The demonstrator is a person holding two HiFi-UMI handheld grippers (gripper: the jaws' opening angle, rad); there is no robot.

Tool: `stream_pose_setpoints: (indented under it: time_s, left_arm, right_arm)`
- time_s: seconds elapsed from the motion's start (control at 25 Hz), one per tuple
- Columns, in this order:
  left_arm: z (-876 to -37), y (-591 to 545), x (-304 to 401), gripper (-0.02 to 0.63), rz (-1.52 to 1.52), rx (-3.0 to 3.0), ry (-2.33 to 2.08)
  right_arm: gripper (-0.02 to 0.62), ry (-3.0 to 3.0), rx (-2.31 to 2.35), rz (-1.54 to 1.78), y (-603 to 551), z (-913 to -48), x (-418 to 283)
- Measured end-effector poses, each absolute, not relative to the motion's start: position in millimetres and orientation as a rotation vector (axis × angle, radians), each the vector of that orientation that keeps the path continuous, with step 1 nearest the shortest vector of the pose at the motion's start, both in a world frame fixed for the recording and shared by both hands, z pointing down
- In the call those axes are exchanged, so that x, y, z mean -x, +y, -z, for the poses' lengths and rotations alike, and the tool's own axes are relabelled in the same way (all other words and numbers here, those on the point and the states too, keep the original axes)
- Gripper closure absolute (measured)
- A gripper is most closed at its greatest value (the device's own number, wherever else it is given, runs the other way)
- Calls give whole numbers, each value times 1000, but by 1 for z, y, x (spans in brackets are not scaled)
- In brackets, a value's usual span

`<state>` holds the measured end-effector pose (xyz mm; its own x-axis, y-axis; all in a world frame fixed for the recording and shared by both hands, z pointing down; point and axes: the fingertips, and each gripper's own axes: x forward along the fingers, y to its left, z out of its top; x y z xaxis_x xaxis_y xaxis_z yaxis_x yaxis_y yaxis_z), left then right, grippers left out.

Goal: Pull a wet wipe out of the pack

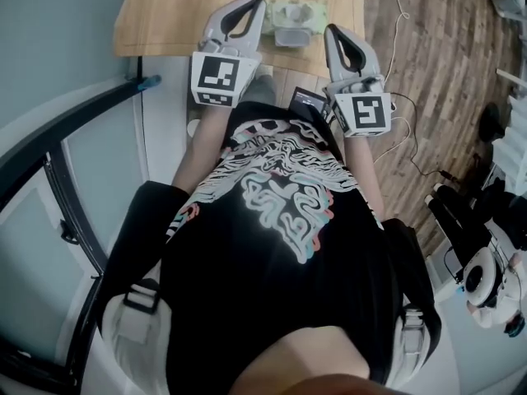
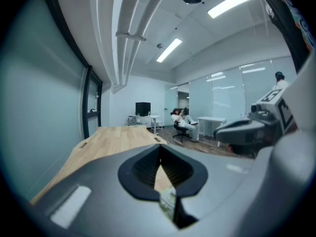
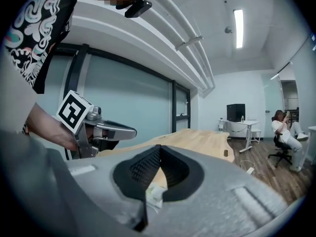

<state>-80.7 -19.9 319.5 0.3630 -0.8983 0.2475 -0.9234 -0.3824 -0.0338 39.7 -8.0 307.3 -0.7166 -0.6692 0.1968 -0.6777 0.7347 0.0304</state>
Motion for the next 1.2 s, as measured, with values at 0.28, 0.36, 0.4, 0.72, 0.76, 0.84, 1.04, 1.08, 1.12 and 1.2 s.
stream_pose_setpoints:
  time_s: [0.28, 0.36, 0.4, 0.72, 0.76, 0.84, 1.04, 1.08, 1.12, 1.2]
  left_arm:
    - [-333, -43, 94, 618, -358, -2507, -1616]
    - [-339, -46, 95, 618, -361, -2509, -1583]
    - [-343, -48, 95, 618, -360, -2513, -1563]
    - [-374, -58, 94, 618, -389, -2509, -1459]
    - [-376, -59, 94, 618, -394, -2507, -1449]
    - [-382, -61, 90, 618, -407, -2508, -1425]
    - [-396, -66, 80, 618, -436, -2510, -1373]
    - [-399, -66, 78, 618, -441, -2509, -1365]
    - [-402, -67, 77, 618, -447, -2509, -1356]
    - [-408, -69, 75, 618, -457, -2504, -1341]
  right_arm:
    - [597, -2674, -1142, -136, -25, -324, -25]
    - [596, -2673, -1125, -129, -25, -330, -20]
    - [597, -2659, -1130, -132, -28, -334, -18]
    - [595, -2596, -1063, -225, -29, -373, -3]
    - [595, -2596, -1047, -236, -28, -377, 0]
    - [595, -2589, -1025, -255, -29, -383, 3]
    - [595, -2547, -974, -234, -32, -401, 6]
    - [595, -2536, -962, -235, -32, -406, 6]
    - [595, -2529, -953, -241, -32, -410, 7]
    - [595, -2526, -948, -252, -34, -416, 7]
